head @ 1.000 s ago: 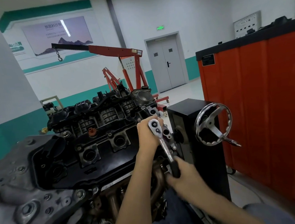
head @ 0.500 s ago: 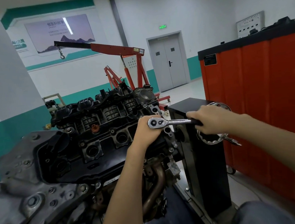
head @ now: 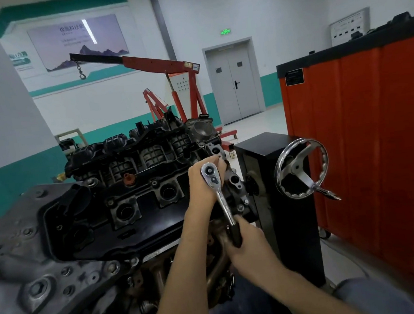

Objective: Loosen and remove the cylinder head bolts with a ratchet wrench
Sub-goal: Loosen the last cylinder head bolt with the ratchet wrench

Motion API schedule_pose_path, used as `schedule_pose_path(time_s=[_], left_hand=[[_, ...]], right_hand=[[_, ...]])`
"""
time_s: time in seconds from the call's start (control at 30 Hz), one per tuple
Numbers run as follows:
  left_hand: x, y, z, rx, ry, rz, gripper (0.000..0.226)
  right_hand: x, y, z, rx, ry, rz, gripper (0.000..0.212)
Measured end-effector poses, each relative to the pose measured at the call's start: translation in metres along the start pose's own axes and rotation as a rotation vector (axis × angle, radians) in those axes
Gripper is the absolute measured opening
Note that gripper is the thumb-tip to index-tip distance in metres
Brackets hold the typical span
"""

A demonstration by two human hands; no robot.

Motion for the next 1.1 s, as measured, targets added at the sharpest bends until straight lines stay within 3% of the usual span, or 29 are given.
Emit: schedule_pose_path(time_s=[0.1,0.2,0.27,0.33,0.43,0.6,0.7,0.77,0.87,0.97,1.1], left_hand=[[0.003,0.002,-0.01,0.099,0.097,0.052,0.059],[0.002,0.006,-0.01,0.193,0.041,0.094,0.058],[-0.001,0.006,-0.006,0.198,0.024,0.091,0.061],[0.0,0.005,-0.003,0.148,-0.024,0.054,0.06],[0.005,0.004,-0.002,0.021,-0.08,0.002,0.057],[0.0,0.003,0.014,0.043,-0.129,0.026,0.056],[0.001,0.003,0.012,-0.028,-0.113,0.021,0.058],[0.003,0.003,0.007,0.0,-0.072,0.036,0.059],[0.004,0.005,0.0,0.108,-0.036,0.03,0.059],[0.007,0.008,-0.003,0.219,-0.06,-0.009,0.059],[0.003,0.007,-0.002,0.231,0.007,0.036,0.059]], right_hand=[[-0.002,0.015,-0.046,0.104,-0.284,-0.062,0.014],[0.014,0.044,-0.1,0.23,-0.586,-0.094,0.025],[0.031,0.068,-0.128,0.224,-0.875,-0.182,0.027],[0.041,0.08,-0.138,0.166,-1.012,-0.266,0.032],[0.026,0.061,-0.117,0.136,-0.773,-0.218,0.031],[-0.009,-0.001,-0.02,-0.022,0.058,0.01,0.014],[-0.003,-0.003,0.019,-0.071,0.191,0.034,0.014],[-0.001,0.001,0.013,-0.047,0.157,0.008,0.017],[-0.004,0.011,-0.034,0.078,-0.085,-0.063,0.025],[0.006,0.037,-0.098,0.221,-0.487,-0.139,0.028],[0.037,0.075,-0.144,0.17,-1.078,-0.293,0.018]])
Point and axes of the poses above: each hand's wrist, its own y-axis towards the middle knuckle, its own z-axis out of the palm, x = y × z, the point moved 2 cm from there along y, towards the middle knuckle, and after that the axes turned 2 degrees about x, right-handed, at the moved point
